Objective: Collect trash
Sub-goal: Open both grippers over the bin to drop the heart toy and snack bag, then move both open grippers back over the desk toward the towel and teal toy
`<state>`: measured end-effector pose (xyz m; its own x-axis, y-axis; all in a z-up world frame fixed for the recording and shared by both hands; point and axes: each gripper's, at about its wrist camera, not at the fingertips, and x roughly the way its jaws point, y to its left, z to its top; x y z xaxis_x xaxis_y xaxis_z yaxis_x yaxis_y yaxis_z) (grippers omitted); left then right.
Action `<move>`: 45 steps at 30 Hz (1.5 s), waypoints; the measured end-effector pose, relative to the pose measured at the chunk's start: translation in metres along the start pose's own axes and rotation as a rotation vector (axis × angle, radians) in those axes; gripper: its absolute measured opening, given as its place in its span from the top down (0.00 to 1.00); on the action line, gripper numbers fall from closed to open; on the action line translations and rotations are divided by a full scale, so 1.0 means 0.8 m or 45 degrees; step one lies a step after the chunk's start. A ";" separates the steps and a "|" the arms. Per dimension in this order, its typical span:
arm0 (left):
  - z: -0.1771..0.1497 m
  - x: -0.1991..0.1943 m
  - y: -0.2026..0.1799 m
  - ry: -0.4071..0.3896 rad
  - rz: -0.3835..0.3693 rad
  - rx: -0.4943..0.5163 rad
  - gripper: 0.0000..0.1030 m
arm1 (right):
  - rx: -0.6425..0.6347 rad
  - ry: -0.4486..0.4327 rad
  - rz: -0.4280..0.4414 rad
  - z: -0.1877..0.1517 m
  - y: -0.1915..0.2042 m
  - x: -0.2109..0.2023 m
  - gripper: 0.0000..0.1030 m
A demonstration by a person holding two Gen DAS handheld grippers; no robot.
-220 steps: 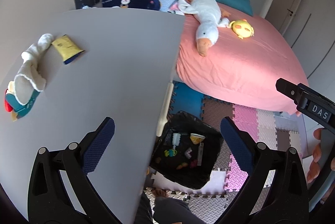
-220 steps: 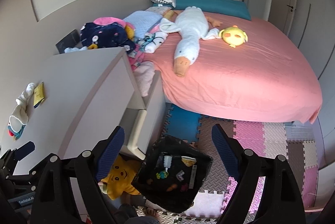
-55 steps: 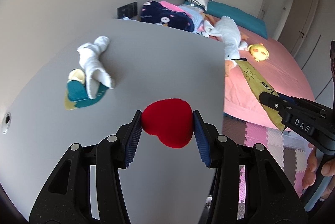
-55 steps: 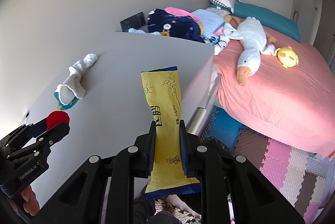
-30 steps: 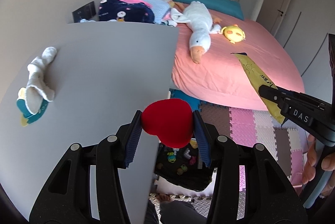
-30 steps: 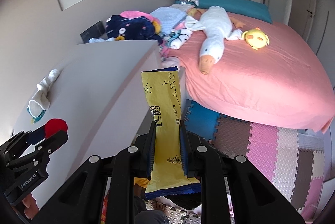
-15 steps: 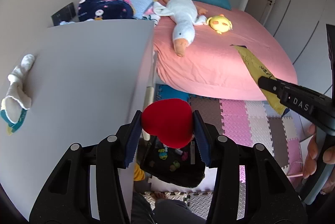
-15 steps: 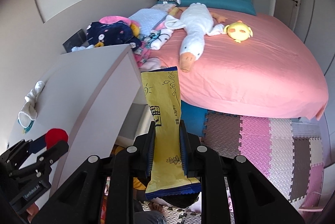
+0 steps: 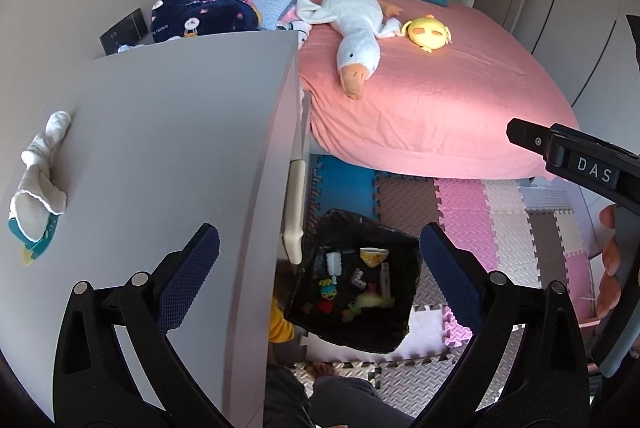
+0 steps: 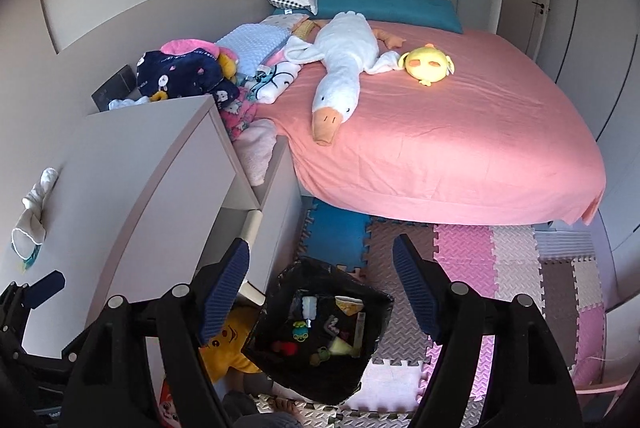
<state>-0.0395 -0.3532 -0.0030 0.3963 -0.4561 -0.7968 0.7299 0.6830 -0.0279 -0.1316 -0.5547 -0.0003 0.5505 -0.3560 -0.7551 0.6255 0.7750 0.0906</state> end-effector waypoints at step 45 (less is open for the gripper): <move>-0.090 -0.076 0.281 -0.083 0.274 -0.428 0.06 | -0.371 0.019 0.351 -0.017 0.307 0.012 0.26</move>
<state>0.0604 -0.1310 -0.0046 0.5624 -0.3102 -0.7665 0.4078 0.9104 -0.0692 0.0203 -0.3606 0.0059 0.6662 -0.1083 -0.7379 0.2714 0.9568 0.1045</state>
